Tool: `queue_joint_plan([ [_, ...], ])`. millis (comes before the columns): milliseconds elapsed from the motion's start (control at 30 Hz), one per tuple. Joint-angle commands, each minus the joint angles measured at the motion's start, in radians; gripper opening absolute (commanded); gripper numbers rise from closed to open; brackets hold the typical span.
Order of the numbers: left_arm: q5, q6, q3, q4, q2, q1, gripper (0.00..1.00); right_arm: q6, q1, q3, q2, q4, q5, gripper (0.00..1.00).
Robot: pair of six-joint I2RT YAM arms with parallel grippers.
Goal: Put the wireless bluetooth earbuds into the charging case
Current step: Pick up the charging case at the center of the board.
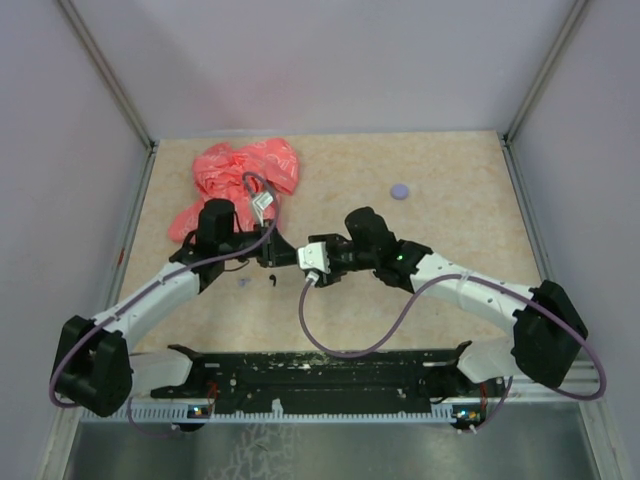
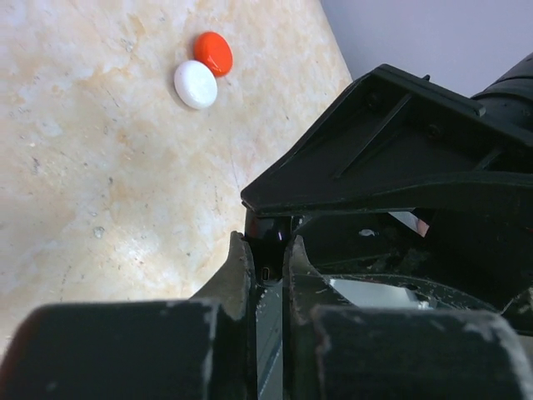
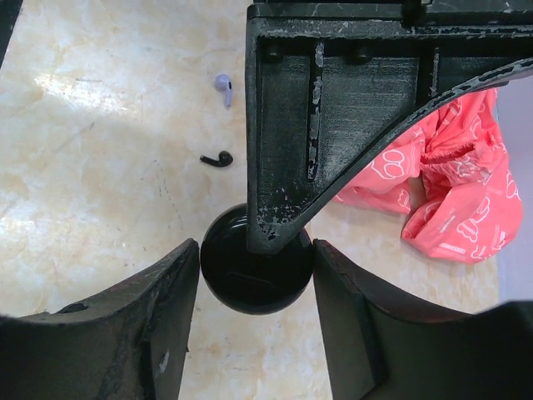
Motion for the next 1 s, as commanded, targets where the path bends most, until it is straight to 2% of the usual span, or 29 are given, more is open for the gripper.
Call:
queue_joint_plan([
  [0, -0.062, 0.045, 0.004, -0.001, -0.069, -0.005, 0.0, 0.028, 0.014, 0.043, -0.023, 0.058, -0.011, 0.6],
  [133, -0.162, 0.052, -0.046, 0.026, -0.145, -0.005, 0.0, 0.095, 0.008, 0.02, -0.074, 0.05, -0.007, 0.66],
  [333, -0.251, -0.017, -0.166, 0.207, -0.241, -0.005, 0.0, 0.384, -0.016, -0.116, -0.208, 0.247, -0.034, 0.7],
  [500, -0.292, -0.121, -0.294, 0.466, -0.307, -0.006, 0.0, 0.707, -0.021, -0.244, -0.254, 0.514, 0.009, 0.71],
  [667, -0.315, -0.121, -0.307, 0.519, -0.354, -0.006, 0.0, 1.041, -0.021, -0.348, -0.198, 0.838, 0.079, 0.7],
  [767, -0.352, -0.133, -0.335, 0.567, -0.4, -0.006, 0.0, 1.157, -0.021, -0.404, -0.156, 1.035, 0.136, 0.68],
  [967, -0.388, -0.192, -0.39, 0.728, -0.442, -0.006, 0.0, 1.281, -0.021, -0.427, -0.055, 1.288, 0.179, 0.67],
])
